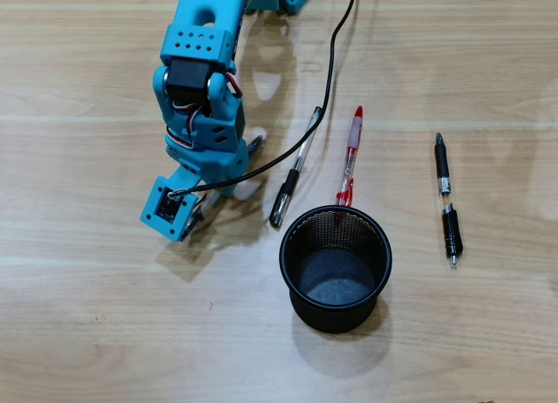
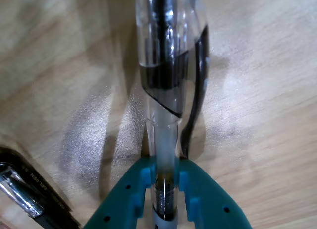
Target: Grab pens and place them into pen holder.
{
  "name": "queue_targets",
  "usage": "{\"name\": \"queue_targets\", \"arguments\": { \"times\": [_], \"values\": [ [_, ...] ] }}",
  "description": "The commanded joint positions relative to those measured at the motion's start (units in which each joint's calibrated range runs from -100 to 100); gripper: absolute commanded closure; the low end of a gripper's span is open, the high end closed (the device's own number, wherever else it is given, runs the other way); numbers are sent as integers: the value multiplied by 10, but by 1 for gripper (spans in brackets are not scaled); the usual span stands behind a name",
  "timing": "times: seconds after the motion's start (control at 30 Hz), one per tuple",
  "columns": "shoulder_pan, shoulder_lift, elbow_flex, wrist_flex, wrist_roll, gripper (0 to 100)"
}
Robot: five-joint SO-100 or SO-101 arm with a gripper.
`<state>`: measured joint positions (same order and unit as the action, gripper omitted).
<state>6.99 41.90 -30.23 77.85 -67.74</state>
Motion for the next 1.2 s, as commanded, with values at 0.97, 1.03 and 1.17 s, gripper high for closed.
{"name": "queue_targets", "arguments": {
  "times": [0.97, 1.03, 1.17],
  "values": [
    [-257, -213, -363, -82, 10, 98],
    [-268, -200, -363, -134, 24, 98],
    [-273, -172, -363, -233, 62, 98]
  ]
}}
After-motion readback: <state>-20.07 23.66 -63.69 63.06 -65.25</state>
